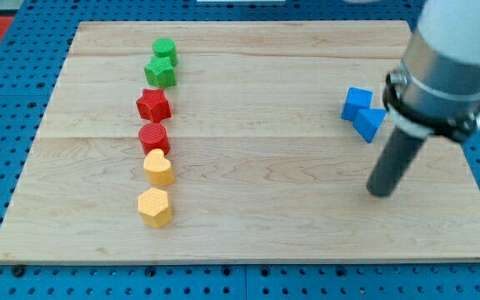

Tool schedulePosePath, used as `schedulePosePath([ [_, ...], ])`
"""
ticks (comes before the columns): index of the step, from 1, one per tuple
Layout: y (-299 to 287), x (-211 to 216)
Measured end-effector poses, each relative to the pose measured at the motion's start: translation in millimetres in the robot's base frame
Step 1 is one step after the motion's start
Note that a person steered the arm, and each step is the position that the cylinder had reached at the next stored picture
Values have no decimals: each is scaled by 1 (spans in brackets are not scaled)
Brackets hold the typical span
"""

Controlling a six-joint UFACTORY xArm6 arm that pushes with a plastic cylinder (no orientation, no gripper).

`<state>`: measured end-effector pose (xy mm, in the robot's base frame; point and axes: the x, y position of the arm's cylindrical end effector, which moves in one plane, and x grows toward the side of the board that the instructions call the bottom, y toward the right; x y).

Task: Move the blue triangle towards the blue cube

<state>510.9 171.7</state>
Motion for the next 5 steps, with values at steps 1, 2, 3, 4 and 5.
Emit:
schedulePosePath([
  [1,11,-58],
  [2,-17,-103],
  [3,-28,-133],
  [4,-36,-115],
  [5,30,-122],
])
